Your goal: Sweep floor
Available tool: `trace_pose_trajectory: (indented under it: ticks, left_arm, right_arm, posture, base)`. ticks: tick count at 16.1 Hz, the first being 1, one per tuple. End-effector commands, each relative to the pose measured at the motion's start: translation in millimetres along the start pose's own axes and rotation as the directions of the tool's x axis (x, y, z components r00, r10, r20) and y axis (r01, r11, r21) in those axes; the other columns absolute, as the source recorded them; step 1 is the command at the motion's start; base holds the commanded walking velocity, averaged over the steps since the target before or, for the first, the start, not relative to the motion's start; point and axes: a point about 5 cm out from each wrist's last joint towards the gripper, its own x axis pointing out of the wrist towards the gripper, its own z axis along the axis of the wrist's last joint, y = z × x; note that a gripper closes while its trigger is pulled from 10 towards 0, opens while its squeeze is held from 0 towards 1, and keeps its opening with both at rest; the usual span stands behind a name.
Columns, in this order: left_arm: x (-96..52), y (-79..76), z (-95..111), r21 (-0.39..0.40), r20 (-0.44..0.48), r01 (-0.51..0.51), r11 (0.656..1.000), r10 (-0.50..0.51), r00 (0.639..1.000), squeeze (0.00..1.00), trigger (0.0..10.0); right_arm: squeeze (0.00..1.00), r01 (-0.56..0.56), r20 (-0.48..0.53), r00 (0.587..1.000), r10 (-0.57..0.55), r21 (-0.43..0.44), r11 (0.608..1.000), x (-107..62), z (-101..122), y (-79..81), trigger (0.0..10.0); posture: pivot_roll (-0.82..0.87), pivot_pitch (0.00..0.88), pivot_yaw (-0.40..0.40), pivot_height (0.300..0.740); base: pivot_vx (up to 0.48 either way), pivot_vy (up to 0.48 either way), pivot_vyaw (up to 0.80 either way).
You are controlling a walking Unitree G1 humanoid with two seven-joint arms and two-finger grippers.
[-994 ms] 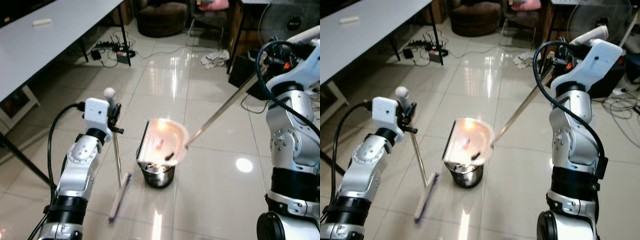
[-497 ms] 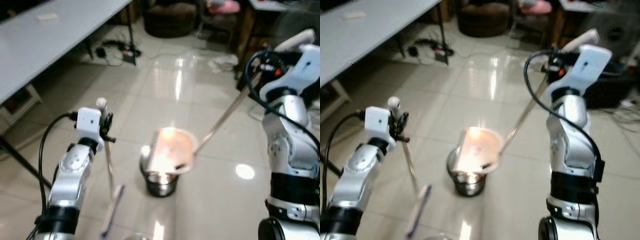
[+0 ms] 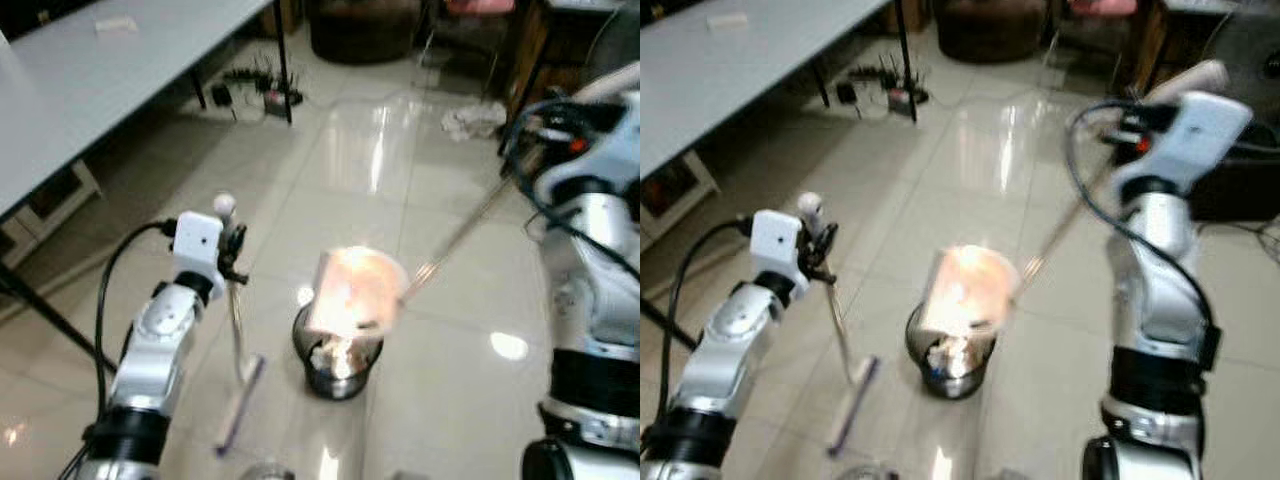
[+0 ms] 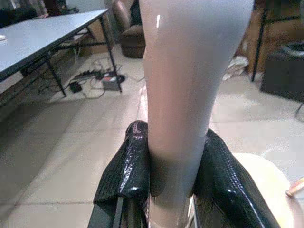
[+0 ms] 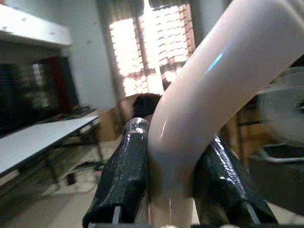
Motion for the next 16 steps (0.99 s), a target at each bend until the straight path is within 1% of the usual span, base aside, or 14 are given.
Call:
trace_pose_trajectory:
  ticks: [1, 2, 3, 4, 5, 6, 7, 9, 11, 13, 14, 16]
  left_arm:
    - [0.3, 0.1, 4, 0.026, 0.018, 0.004, 1.000, -0.004, 1.000, 0.00, 10.0]
    - [0.3, -0.2, 4, 0.027, 0.020, 0.005, 1.000, -0.006, 1.000, 0.00, 10.0]
    - [0.2, -0.6, 3, 0.028, 0.016, 0.005, 1.000, -0.005, 1.000, 0.00, 10.0]
    - [-0.4, -1.5, 2, 0.030, 0.013, 0.006, 1.000, -0.007, 1.000, 0.00, 10.0]
    - [-1.2, -2.3, 2, 0.031, 0.013, 0.008, 1.000, -0.008, 1.000, 0.00, 10.0]
    - [-1.5, -2.8, 1, 0.032, 0.012, 0.008, 0.999, -0.008, 1.000, 0.00, 10.0]
    - [-1.5, -3.0, 1, 0.042, 0.009, 0.006, 0.999, -0.006, 1.000, 0.00, 10.0]
    - [-1.2, -4.1, 0, 0.045, 0.009, 0.011, 0.999, -0.011, 1.000, 0.00, 10.0]
    - [-0.9, -4.7, 0, 0.045, 0.008, 0.013, 0.999, -0.013, 1.000, 0.00, 10.0]
    - [-0.7, -6.6, -1, 0.046, 0.009, 0.019, 0.999, -0.019, 1.000, 0.00, 10.0]
    - [-0.9, -7.5, -1, 0.044, 0.011, 0.020, 0.999, -0.020, 1.000, 0.00, 10.0]
    - [-2.0, -8.6, -1, 0.044, 0.015, 0.021, 0.999, -0.022, 1.000, 0.00, 10.0]
  right_arm:
    - [0.00, -0.022, 0.087, 0.996, 0.029, -0.080, 0.997, -1.7, 14, -2.7, 10.0]
    - [0.00, -0.034, 0.095, 0.994, 0.045, -0.118, 0.992, -2.1, 14, -2.1, 10.0]
    - [0.00, -0.069, 0.107, 0.991, 0.084, -0.136, 0.988, -2.7, 13, 0.9, 10.0]
    - [0.00, -0.099, 0.117, 0.986, 0.117, -0.146, 0.984, -3.1, 13, 5.5, 10.0]
    - [0.00, -0.134, 0.132, 0.979, 0.158, -0.176, 0.975, -3.0, 13, 12.2, 10.0]
    - [0.00, -0.178, 0.146, 0.966, 0.212, -0.216, 0.960, -2.6, 14, 19.6, 10.0]
    - [0.00, -0.232, 0.164, 0.946, 0.281, -0.264, 0.936, -1.7, 15, 30.1, 10.0]
    - [0.00, -0.302, 0.180, 0.914, 0.363, -0.294, 0.907, -1.8, 13, 44.0, 10.0]
    - [0.00, -0.362, 0.167, 0.887, 0.430, -0.325, 0.874, -1.7, 7, 56.9, 10.0]
    - [0.00, -0.456, 0.154, 0.832, 0.534, -0.360, 0.814, -3.5, 3, 75.5, 10.0]
    - [0.00, -0.509, 0.145, 0.795, 0.589, -0.366, 0.779, -7.3, 0, 86.7, 10.0]
    - [0.00, -0.587, 0.139, 0.727, 0.672, -0.381, 0.714, -17.6, -3, 102.5, 10.0]
  posture:
    - [0.03, 0.058, 0.063, 0.740]
    - [0.03, 0.058, 0.062, 0.740]
    - [0.03, 0.059, 0.062, 0.740]
    - [0.03, 0.061, 0.059, 0.740]
    - [0.03, 0.061, 0.058, 0.740]
    - [0.03, 0.061, 0.058, 0.740]
    - [0.03, 0.060, 0.059, 0.740]
    - [0.03, 0.061, 0.059, 0.740]
    - [0.03, 0.055, 0.059, 0.740]
    - [0.03, 0.045, 0.049, 0.740]
    - [0.03, 0.041, 0.046, 0.740]
    - [0.03, 0.034, 0.044, 0.740]
  base:
    - [0.000, 0.000, 0.00]
    - [0.000, 0.000, 0.00]
    - [0.000, 0.000, 0.00]
    - [0.000, 0.000, 0.00]
    - [0.000, 0.000, 0.00]
    - [0.000, 0.000, 0.00]
    - [0.000, 0.000, 0.00]
    - [0.000, 0.000, 0.00]
    - [0.000, 0.000, 0.00]
    - [0.000, 0.000, 0.00]
    - [0.000, 0.000, 0.00]
    - [0.000, 0.000, 0.00]
